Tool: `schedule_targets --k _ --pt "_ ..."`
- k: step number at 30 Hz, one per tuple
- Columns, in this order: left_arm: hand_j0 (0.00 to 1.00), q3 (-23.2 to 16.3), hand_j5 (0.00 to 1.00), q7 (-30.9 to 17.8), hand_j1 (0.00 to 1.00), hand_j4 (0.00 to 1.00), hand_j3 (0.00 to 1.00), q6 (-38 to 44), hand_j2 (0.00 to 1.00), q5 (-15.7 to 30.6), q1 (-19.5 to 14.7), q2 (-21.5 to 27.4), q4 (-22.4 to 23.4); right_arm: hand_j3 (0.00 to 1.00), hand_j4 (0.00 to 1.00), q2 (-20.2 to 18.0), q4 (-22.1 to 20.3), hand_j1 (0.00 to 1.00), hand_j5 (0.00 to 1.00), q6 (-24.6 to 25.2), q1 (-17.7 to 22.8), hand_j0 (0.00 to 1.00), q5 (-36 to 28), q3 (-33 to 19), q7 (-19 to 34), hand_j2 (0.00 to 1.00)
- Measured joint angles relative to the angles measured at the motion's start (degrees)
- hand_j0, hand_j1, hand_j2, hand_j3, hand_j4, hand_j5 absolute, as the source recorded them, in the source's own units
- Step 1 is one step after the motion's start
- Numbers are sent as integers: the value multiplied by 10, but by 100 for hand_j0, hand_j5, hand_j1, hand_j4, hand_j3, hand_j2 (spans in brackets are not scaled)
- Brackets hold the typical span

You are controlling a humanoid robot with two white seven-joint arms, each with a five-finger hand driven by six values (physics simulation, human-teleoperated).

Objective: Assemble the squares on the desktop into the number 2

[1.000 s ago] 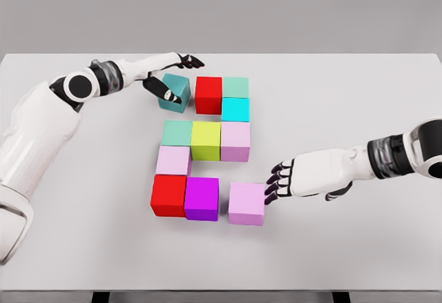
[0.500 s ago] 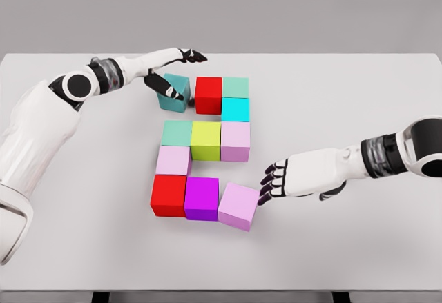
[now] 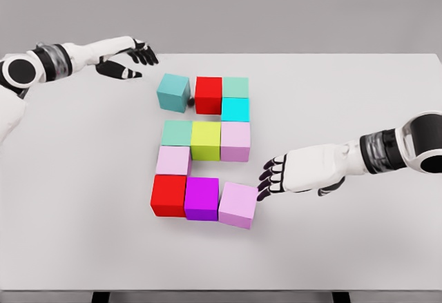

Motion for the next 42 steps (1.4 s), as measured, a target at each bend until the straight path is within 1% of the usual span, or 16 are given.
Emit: schedule_targets --k 2,3,4,5,7,10,12,14,16,26,30,36,42 --pt "40 -1 40 -2 40 40 40 1 40 -27 -4 1 19 100 100 3 0 100 100 0 -1 100 0 0 0 100" --pt "50 -1 50 -3 50 50 50 2 50 -39 -7 1 27 100 100 5 0 100 100 0 -3 100 0 0 0 100" --pt "64 -1 64 -3 64 64 64 3 64 -55 -7 0 36 100 100 7 0 100 100 0 -4 100 0 0 0 100" --pt "76 1 76 -4 76 76 76 4 76 -70 -8 -3 46 100 100 8 0 100 100 0 -5 100 0 0 0 100" --pt "83 3 83 -4 83 83 83 8 83 -96 -8 -11 60 100 100 10 1 100 100 0 -5 100 0 0 0 100" --pt "83 4 83 -5 83 83 83 31 83 -151 -12 -31 70 100 100 11 4 100 100 0 -8 100 0 -2 0 100" --pt "83 4 83 -5 83 83 83 42 83 -181 -21 -44 78 100 100 12 6 100 100 0 -9 100 -1 -3 0 100" --pt "83 4 83 -5 83 83 83 48 83 -203 -25 -56 86 100 100 11 12 100 100 0 -14 100 -2 -5 0 100" --pt "83 4 83 -5 83 83 83 52 83 -215 -25 -64 90 100 100 11 18 100 100 0 -17 100 -2 -11 0 100" --pt "83 -2 83 -5 83 83 83 64 83 -233 -25 -80 94 100 100 4 26 100 100 0 -15 100 -3 -23 0 100" --pt "84 -4 84 -5 84 84 84 61 84 -237 -27 -80 92 100 100 -11 27 100 100 0 -11 100 -3 -39 0 100" --pt "84 -19 84 -5 84 84 84 60 84 -239 -27 -79 92 100 100 -27 30 100 100 0 -9 100 -14 -61 0 100" --pt "84 -30 84 -3 84 84 84 49 84 -248 -27 -76 88 100 100 -39 31 100 100 0 -9 100 -23 -69 0 100"
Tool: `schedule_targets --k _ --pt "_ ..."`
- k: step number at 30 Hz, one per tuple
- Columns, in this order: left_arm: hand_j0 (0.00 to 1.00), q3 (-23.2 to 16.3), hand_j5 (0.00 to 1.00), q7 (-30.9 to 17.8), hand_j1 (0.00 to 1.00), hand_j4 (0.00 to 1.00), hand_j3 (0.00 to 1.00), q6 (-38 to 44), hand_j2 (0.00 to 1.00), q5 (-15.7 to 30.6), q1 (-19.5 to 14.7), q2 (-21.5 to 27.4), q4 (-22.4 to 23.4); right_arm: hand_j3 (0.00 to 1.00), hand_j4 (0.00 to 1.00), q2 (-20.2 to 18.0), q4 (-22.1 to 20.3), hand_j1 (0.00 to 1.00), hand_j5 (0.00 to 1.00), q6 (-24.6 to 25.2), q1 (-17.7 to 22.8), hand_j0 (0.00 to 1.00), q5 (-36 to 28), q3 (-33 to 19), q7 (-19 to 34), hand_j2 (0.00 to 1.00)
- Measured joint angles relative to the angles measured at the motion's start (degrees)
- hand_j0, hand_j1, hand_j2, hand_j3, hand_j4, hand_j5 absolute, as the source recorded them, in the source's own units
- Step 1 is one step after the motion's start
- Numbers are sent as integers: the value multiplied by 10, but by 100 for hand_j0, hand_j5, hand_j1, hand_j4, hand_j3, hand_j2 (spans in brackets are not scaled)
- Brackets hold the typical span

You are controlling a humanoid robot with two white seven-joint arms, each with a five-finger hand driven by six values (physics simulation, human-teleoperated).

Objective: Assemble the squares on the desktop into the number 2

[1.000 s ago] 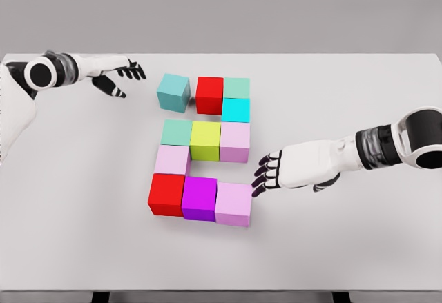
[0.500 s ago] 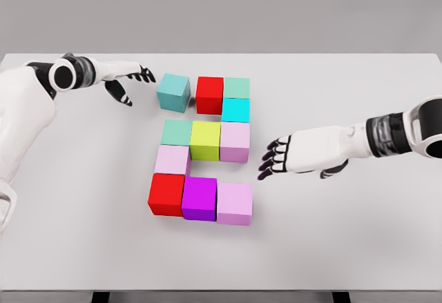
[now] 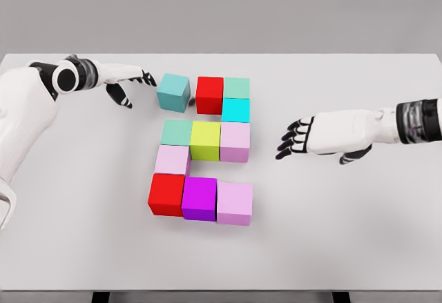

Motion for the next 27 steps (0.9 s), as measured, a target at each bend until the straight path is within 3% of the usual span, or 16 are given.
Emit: schedule_targets --k 27 --pt "85 -6 85 1 85 85 85 -71 85 -1 4 -1 -8 100 100 2 0 100 100 0 -1 100 -2 -7 0 100"
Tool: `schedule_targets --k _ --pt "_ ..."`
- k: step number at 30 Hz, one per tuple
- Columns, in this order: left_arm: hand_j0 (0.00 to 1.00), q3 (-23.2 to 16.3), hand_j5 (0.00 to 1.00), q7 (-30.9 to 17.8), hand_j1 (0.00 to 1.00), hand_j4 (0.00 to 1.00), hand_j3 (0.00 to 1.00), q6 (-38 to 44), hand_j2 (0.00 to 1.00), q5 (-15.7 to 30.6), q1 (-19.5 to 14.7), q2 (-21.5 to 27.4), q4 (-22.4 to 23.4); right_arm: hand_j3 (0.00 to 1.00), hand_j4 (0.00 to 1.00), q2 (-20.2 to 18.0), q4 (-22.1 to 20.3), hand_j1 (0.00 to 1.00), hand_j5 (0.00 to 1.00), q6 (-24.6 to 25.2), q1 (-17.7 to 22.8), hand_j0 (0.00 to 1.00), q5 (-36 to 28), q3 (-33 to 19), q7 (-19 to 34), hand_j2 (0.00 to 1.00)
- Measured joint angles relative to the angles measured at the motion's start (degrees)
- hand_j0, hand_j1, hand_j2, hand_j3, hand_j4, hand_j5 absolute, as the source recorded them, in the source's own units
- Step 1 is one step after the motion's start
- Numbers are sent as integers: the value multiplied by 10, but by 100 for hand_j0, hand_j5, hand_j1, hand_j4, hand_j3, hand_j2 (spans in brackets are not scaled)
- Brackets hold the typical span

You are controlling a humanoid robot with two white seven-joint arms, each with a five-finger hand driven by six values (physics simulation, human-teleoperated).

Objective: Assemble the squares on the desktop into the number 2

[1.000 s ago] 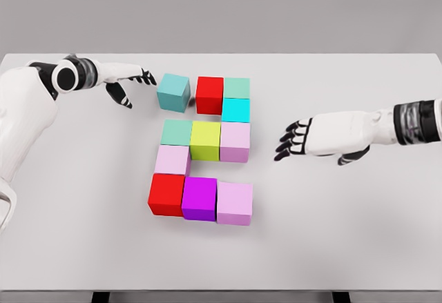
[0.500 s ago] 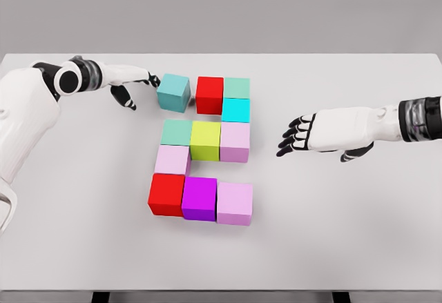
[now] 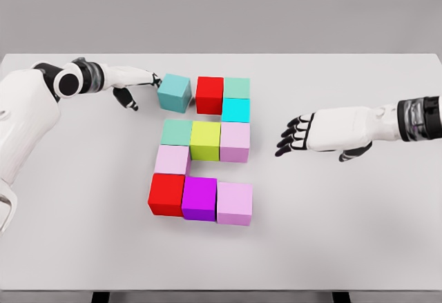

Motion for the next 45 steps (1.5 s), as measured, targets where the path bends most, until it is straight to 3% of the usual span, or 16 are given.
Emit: schedule_targets --k 14,32,45 --pt "87 6 87 -3 87 87 87 -1 87 16 -2 20 0 100 100 -1 0 100 100 0 1 100 0 0 0 100" --pt "89 -10 89 -3 89 89 89 -22 89 30 20 64 -83 100 100 1 0 100 100 0 0 100 0 0 0 100" --pt "89 -19 89 -3 89 89 89 -20 89 33 34 67 -89 100 100 2 0 100 100 0 0 100 0 0 0 100"
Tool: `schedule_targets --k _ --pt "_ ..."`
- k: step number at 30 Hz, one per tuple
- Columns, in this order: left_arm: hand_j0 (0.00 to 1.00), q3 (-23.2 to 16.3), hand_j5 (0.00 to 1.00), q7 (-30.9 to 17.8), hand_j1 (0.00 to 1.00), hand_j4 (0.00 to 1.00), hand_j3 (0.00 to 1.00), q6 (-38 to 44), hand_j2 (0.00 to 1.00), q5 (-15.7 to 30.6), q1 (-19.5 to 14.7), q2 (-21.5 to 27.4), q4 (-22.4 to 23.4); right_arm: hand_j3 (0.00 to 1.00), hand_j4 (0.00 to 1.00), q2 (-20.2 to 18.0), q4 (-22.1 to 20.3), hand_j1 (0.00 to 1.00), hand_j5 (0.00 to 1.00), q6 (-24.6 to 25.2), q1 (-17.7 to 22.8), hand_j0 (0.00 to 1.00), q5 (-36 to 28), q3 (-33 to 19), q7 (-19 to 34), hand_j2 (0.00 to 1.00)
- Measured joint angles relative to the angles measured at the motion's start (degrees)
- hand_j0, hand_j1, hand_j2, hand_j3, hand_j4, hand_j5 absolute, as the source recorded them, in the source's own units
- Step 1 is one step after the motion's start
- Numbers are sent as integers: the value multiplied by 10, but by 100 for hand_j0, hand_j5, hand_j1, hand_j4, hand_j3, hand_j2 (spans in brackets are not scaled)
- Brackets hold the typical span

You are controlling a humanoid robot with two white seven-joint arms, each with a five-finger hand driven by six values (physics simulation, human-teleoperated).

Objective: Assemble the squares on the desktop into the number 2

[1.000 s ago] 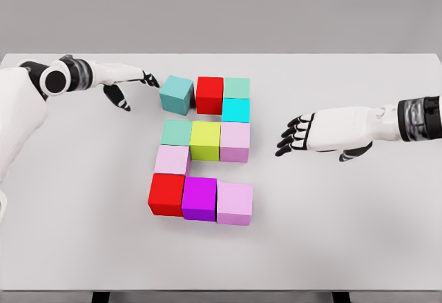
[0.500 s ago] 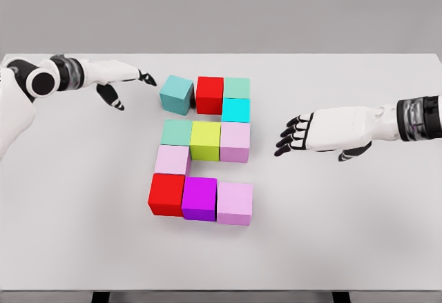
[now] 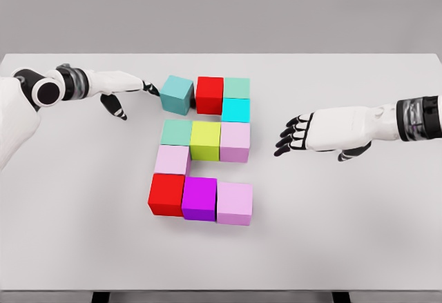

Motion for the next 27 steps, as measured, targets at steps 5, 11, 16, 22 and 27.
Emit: schedule_targets --k 5,11,16,22,27 --pt "89 -5 89 1 89 89 89 -14 89 -1 0 0 -3 100 100 0 0 100 100 0 0 100 0 0 0 100" --pt "90 -6 90 7 90 90 90 -36 90 -17 0 0 -3 100 100 -4 13 100 100 0 0 100 -10 -15 0 100" --pt "90 -6 90 10 90 90 90 -43 90 -23 1 0 -3 100 100 -5 73 100 100 0 0 100 -68 -25 0 100" --pt "90 -6 90 2 90 90 90 -43 90 3 4 -2 -15 100 100 -5 89 100 100 0 0 100 -82 -28 0 100" --pt "90 -6 90 0 90 90 90 -42 90 12 4 -2 -20 100 100 -3 91 100 100 0 0 100 -84 -29 0 100"
